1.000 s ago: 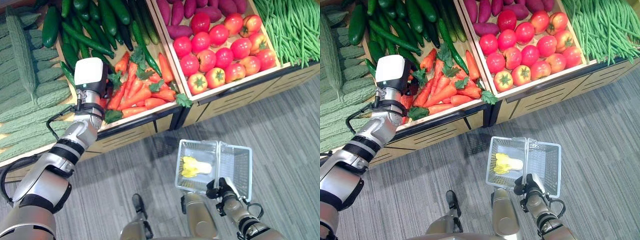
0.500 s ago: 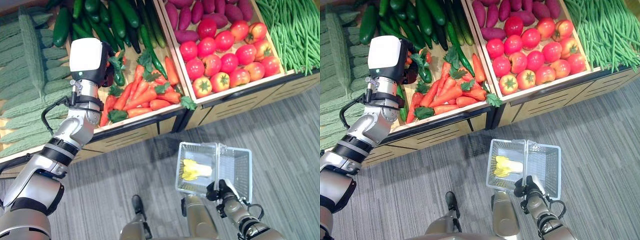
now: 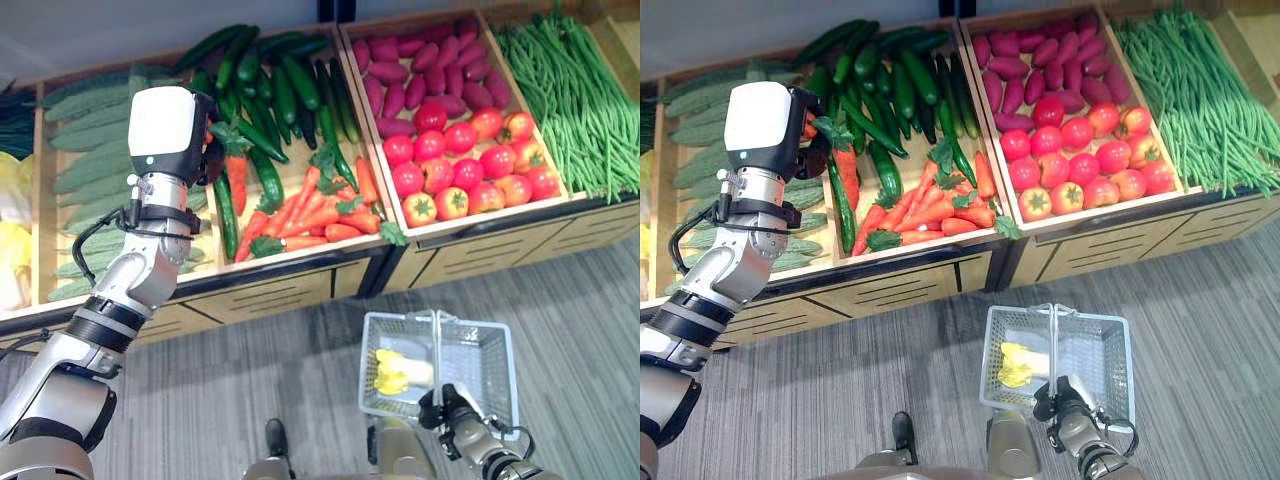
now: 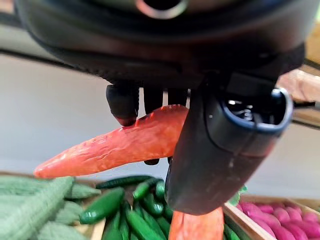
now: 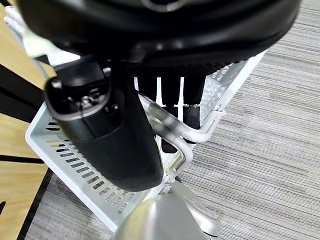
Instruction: Get the vegetables into the basket
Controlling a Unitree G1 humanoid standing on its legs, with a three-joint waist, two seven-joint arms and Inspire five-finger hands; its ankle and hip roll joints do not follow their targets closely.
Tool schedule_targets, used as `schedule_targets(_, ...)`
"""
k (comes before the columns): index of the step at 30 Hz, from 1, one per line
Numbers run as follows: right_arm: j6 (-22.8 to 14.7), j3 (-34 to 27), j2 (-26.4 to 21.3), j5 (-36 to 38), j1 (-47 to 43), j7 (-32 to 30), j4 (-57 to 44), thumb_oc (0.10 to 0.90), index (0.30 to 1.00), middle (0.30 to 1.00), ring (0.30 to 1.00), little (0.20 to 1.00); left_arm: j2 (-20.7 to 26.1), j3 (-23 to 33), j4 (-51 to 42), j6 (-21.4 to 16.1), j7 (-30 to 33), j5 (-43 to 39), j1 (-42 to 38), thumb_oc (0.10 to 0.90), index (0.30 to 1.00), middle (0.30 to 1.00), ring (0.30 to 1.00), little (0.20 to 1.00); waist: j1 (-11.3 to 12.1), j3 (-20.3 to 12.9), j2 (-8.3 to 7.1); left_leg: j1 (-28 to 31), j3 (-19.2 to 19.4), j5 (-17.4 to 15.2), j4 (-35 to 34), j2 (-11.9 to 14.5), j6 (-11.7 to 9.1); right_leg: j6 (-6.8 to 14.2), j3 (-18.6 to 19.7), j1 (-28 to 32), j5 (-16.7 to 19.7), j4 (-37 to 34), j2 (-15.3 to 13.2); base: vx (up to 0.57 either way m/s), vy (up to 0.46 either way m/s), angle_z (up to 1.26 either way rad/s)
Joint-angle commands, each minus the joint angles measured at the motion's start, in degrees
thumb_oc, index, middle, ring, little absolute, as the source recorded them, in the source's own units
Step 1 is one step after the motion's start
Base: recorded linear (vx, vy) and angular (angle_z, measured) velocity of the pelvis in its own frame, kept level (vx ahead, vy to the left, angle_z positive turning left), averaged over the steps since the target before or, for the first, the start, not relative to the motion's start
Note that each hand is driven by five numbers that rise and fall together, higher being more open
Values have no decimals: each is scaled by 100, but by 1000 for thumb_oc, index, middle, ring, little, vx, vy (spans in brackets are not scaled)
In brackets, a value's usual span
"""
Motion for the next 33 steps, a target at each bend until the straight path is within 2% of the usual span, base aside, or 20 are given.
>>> schedule_targets(1, 238, 110, -188, -313, 591, -30, 168, 400, 300, 300, 300, 300, 560, 590, -423, -211, 253, 512, -242, 400, 300, 300, 300, 300, -24, -540, -59, -315, -587, 60, 9, -24, 55, 508, 58, 273, -441, 32, -322, 20, 0, 4)
schedule_targets(4, 258, 108, -186, -343, 630, 18, 199, 400, 300, 300, 300, 300, 604, 678, -451, -198, 201, 511, -158, 400, 300, 300, 300, 300, -4, -620, -39, -256, -598, 47, 9, -34, 55, 515, 34, 366, -468, 29, -337, 26, 2, 4)
schedule_targets(8, 267, 144, -196, -348, 668, 22, 203, 400, 300, 300, 300, 300, 570, 499, -217, -161, 146, 467, -286, 400, 300, 300, 300, 300, -21, -682, -14, -224, -612, 46, 9, -31, 51, 510, 1, 425, -480, 22, -336, 5, -1, 1)
schedule_targets(9, 261, 167, -240, -334, 662, 82, 221, 400, 300, 300, 300, 300, 898, -134, -27, -245, -244, 760, -748, 400, 300, 300, 300, 300, -47, -727, 24, -215, -603, 45, 9, -26, 48, 523, 1, 450, -480, 11, -332, 0, 0, 0)
schedule_targets(11, 267, 186, -215, -337, 676, 90, 247, 400, 300, 300, 300, 300, 871, -174, 209, -230, -201, 564, -836, 400, 300, 300, 300, 300, -51, -763, 35, -208, -592, 54, 9, -29, 40, 532, -1, 456, -480, 5, -344, 19, 0, 0)
schedule_targets(14, 293, 187, -146, -369, 710, 43, 247, 400, 300, 300, 300, 300, 606, 213, 501, -115, 95, 102, -607, 400, 300, 300, 300, 300, -46, -775, 29, -192, -578, 59, 9, -26, 39, 526, -2, 459, -480, 1, -340, 0, 0, 0)
schedule_targets(18, 327, 129, -159, -339, 769, 59, 272, 400, 300, 300, 300, 300, 655, 279, 413, -86, -19, 243, -481, 400, 300, 300, 300, 300, -66, -808, 56, -162, -553, 42, 9, -20, 41, 536, 7, 475, -489, -1, -329, 28, -5, -5)
schedule_targets(29, 394, -112, -211, -383, 740, 34, 309, 400, 300, 300, 300, 300, 313, 798, -490, -179, -136, 347, 357, 400, 300, 300, 300, 300, -3, -882, -36, 95, -597, -93, 9, -86, 107, 567, -47, 763, -560, 26, -390, 5, 21, 2)
schedule_targets(30, 416, -166, -204, -423, 692, 49, 287, 400, 300, 300, 300, 300, 157, 940, -692, -238, -100, 288, 605, 400, 300, 300, 300, 300, 30, -896, -92, 157, -622, -129, 27, -118, 140, 578, -48, 820, -560, 45, -415, -2, 54, 4)
schedule_targets(33, 443, -183, -218, -469, 658, 66, 302, 400, 300, 300, 300, 300, 39, 1046, -847, -229, -142, 320, 811, 400, 300, 300, 300, 300, 29, -904, -124, 249, -636, -176, 38, -164, 183, 598, -56, 914, -563, 58, -454, -13, 68, 1)
